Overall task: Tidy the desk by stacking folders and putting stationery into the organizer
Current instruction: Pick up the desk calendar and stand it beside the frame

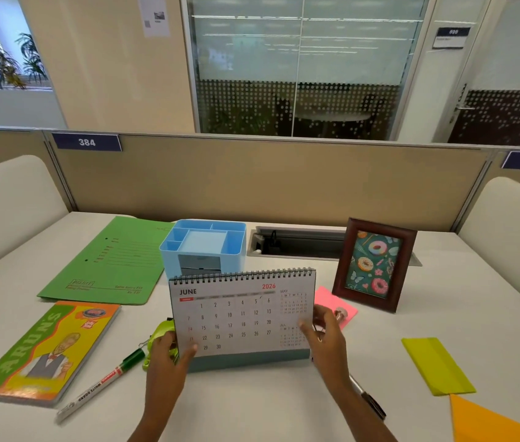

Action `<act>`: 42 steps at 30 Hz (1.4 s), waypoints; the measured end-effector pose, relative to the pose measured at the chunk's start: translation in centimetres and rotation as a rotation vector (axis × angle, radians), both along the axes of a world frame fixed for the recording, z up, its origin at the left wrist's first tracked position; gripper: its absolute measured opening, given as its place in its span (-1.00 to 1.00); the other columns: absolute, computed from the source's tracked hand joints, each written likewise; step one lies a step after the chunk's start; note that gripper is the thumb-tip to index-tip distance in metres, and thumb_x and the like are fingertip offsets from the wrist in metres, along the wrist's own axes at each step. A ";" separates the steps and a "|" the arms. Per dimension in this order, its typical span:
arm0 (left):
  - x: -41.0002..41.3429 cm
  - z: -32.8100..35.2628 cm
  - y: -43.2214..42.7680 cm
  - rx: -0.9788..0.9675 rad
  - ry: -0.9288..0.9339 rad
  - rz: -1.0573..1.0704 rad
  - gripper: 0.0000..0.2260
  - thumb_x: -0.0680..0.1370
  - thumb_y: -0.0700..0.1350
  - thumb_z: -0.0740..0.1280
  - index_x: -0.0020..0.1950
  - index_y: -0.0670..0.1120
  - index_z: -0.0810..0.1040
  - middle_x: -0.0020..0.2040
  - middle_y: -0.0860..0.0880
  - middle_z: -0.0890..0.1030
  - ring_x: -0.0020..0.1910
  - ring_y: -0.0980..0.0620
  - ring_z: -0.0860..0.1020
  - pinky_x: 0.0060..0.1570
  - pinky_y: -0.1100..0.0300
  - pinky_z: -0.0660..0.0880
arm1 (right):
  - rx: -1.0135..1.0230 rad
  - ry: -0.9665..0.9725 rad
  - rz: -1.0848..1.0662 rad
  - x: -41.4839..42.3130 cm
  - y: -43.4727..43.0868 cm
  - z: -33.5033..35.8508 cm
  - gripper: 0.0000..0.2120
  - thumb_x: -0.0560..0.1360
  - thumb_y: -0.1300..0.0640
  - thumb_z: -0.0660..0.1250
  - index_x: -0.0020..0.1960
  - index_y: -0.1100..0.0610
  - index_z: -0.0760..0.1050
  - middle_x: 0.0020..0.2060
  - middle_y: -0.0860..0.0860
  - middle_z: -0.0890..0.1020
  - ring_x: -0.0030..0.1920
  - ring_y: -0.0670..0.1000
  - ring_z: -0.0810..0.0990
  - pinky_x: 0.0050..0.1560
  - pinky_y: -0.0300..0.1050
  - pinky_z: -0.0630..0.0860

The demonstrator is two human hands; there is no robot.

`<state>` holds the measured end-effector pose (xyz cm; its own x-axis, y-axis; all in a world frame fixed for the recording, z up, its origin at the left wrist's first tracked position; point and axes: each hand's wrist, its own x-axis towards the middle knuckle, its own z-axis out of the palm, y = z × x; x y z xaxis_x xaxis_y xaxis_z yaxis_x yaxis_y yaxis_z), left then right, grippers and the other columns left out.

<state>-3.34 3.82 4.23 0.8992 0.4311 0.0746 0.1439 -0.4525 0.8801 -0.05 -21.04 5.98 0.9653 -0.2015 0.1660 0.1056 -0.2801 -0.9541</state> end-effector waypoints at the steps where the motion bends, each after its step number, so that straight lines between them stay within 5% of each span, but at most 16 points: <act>1: 0.1 -0.3 0.0 0.028 -0.017 0.028 -0.78 0.46 -0.23 0.39 0.07 -0.21 0.48 0.00 -0.11 0.46 -0.04 -0.16 0.50 -0.07 -0.01 0.52 | -0.013 -0.001 -0.016 -0.3 0.0 -0.6 -0.76 0.47 0.21 0.33 0.08 0.04 0.36 -0.03 -0.01 0.54 0.00 0.02 0.54 -0.20 -0.34 0.54; 7: -0.2 -1.1 -0.1 -0.040 -0.053 0.008 -0.88 0.48 -0.22 0.36 -0.04 -0.15 0.46 -0.19 -0.08 0.50 -0.14 -0.24 0.51 -0.28 0.19 0.41 | 0.065 0.018 -0.011 -1.9 0.3 -2.2 -0.68 0.44 0.29 0.34 -0.02 -0.05 0.31 -0.08 -0.12 0.50 -0.06 -0.04 0.53 -0.22 -0.54 0.48; 10: -0.3 -1.4 -0.2 -0.100 -0.065 -0.018 -0.91 0.50 -0.21 0.33 -0.03 -0.16 0.46 -0.15 -0.13 0.52 -0.09 -0.24 0.50 -0.23 0.15 0.41 | 0.067 0.059 0.020 -1.8 0.2 -2.4 -0.67 0.44 0.30 0.34 -0.09 -0.07 0.28 -0.10 -0.09 0.52 -0.08 -0.04 0.55 -0.18 -0.51 0.50; 13: -0.6 -0.9 -0.5 -0.210 -0.095 -0.058 -0.85 0.53 -0.24 0.28 0.09 -0.15 0.44 -0.02 -0.15 0.52 -0.01 -0.16 0.48 -0.07 0.09 0.43 | 0.042 0.110 0.090 -1.5 -0.1 -2.6 -0.75 0.47 0.29 0.32 -0.06 0.00 0.32 -0.05 -0.08 0.54 0.05 0.03 0.54 0.07 -0.26 0.54; 17: -0.9 0.2 -0.9 -0.309 -0.144 -0.069 -0.81 0.54 -0.24 0.25 0.15 -0.14 0.45 0.03 -0.14 0.52 0.03 -0.14 0.47 0.02 0.03 0.46 | 0.092 0.081 0.131 -1.3 -0.5 -1.5 -0.70 0.46 0.33 0.32 -0.10 -0.06 0.34 -0.09 -0.17 0.53 0.04 0.03 0.55 -0.03 -0.37 0.54; 21: -0.6 1.8 -1.4 -0.317 -0.234 -0.114 -0.80 0.54 -0.29 0.22 -0.07 0.03 0.44 -0.08 -0.05 0.55 -0.07 -0.07 0.49 -0.24 0.38 0.52 | 0.164 0.067 0.169 -1.4 -1.3 -0.5 -0.64 0.45 0.36 0.31 0.00 -0.07 0.33 -0.02 -0.12 0.55 0.06 0.02 0.55 0.04 -0.24 0.54; 26: 0.2 4.6 -2.9 -0.343 -0.305 -0.171 -0.89 0.54 -0.33 0.21 -0.02 -0.14 0.44 -0.12 -0.10 0.54 -0.13 -0.03 0.51 -0.29 0.50 0.48 | 0.267 0.015 0.169 -1.6 -3.1 1.4 -0.59 0.45 0.41 0.27 0.08 -0.05 0.33 0.02 -0.08 0.55 0.06 -0.04 0.55 -0.12 -0.30 0.59; 28: 0.6 5.6 -4.4 -0.359 -0.345 -0.211 -0.82 0.53 -0.36 0.21 -0.05 -0.08 0.45 -0.12 -0.03 0.56 -0.16 0.12 0.54 -0.28 0.51 0.47 | 0.256 -0.046 0.139 -1.5 -4.7 1.9 -0.59 0.45 0.43 0.27 0.12 -0.01 0.34 0.04 -0.06 0.55 0.07 -0.07 0.55 -0.12 -0.34 0.57; 34: 2.3 6.2 -10.3 -0.381 -0.299 -0.363 -0.80 0.53 -0.31 0.22 0.12 -0.11 0.40 -0.05 0.08 0.53 -0.07 0.12 0.51 -0.23 0.45 0.53 | 0.188 -0.129 -0.036 -1.9 -10.5 2.9 -0.57 0.41 0.49 0.28 0.18 0.14 0.33 0.03 -0.08 0.54 -0.02 -0.33 0.56 -0.10 -0.43 0.53; 42: 5.8 5.9 -21.2 -0.391 -0.229 -0.628 -0.89 0.56 -0.25 0.21 0.07 -0.15 0.41 -0.05 0.04 0.55 -0.05 0.16 0.53 -0.21 0.41 0.53 | 0.081 -0.133 -0.271 -4.1 -20.2 3.4 -0.61 0.43 0.46 0.27 -0.09 -0.04 0.33 -0.08 -0.10 0.53 -0.03 -0.09 0.52 -0.17 -0.46 0.53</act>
